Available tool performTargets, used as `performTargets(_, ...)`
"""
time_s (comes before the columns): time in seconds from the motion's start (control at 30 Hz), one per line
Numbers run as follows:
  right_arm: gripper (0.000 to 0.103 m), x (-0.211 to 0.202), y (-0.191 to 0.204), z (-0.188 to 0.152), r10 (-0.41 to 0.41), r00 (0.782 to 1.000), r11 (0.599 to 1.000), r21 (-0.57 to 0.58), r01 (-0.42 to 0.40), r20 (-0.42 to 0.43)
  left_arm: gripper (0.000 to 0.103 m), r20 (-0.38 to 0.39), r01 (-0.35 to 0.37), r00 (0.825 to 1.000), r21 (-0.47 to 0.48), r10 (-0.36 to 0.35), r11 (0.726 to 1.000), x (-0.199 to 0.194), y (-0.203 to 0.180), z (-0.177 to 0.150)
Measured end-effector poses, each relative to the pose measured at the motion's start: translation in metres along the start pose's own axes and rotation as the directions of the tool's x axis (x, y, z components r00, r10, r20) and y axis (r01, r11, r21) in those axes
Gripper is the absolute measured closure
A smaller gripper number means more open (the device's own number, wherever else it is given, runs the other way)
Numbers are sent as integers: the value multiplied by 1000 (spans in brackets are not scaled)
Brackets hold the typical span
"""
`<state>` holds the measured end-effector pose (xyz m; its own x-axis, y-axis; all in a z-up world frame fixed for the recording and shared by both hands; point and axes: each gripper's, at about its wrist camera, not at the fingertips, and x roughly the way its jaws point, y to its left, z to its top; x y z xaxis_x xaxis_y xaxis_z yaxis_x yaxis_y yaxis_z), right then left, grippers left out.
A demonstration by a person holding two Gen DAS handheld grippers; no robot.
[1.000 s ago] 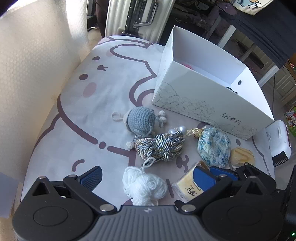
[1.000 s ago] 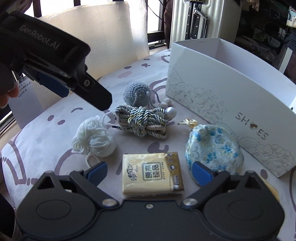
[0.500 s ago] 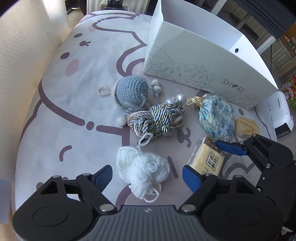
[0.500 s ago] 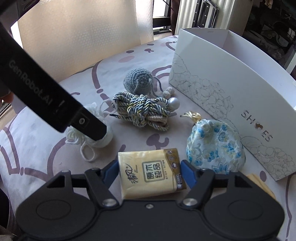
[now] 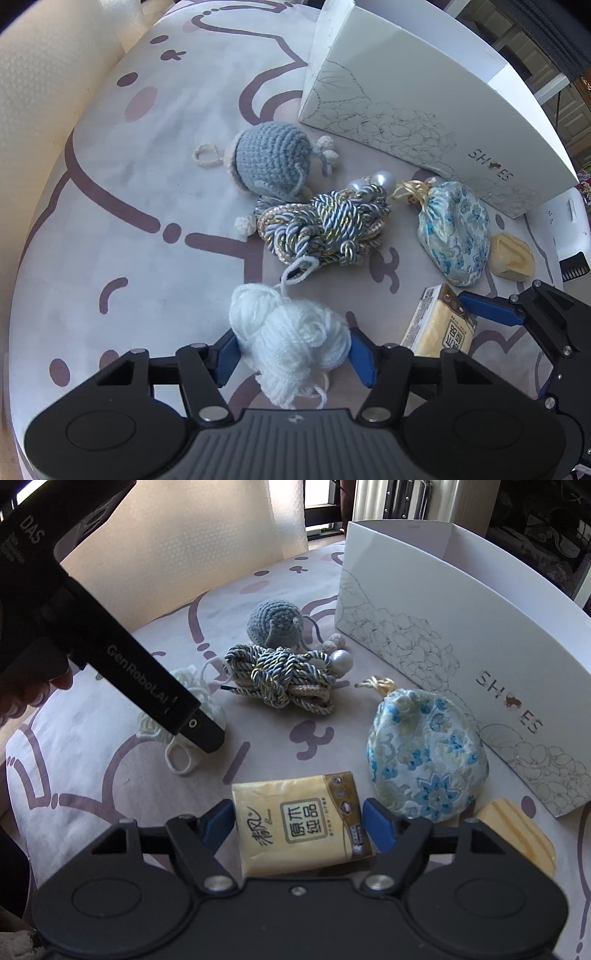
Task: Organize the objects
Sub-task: 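Grasp the white yarn ball with the left tool while the right tool grasps the tissue pack, then carry the yarn ball over the box with the left tool while the right tool lifts the tissue pack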
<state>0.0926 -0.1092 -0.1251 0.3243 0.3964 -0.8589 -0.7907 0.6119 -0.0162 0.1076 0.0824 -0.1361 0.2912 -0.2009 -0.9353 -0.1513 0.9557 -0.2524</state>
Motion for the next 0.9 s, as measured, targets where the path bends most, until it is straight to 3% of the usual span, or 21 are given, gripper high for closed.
performTargets(0.17,30,-2,0,5,8,1000,1000,-7,-8,-20,48,4,13,1000,-5,-13,1000,-4,0,2)
performTargets(0.43,30,-32,-15,28,14,998,996,91,-20,61,48,140,3,990,9,-4,1000,-43,-8,10)
performTargets(0.6,30,-55,-27,43,-30,993,987,158,12,114,48,240,-33,971,56,18,998,-69,-21,16)
performTargets(0.9,30,-85,-57,55,-138,982,945,314,93,126,48,387,-108,921,144,44,984,-108,-48,20)
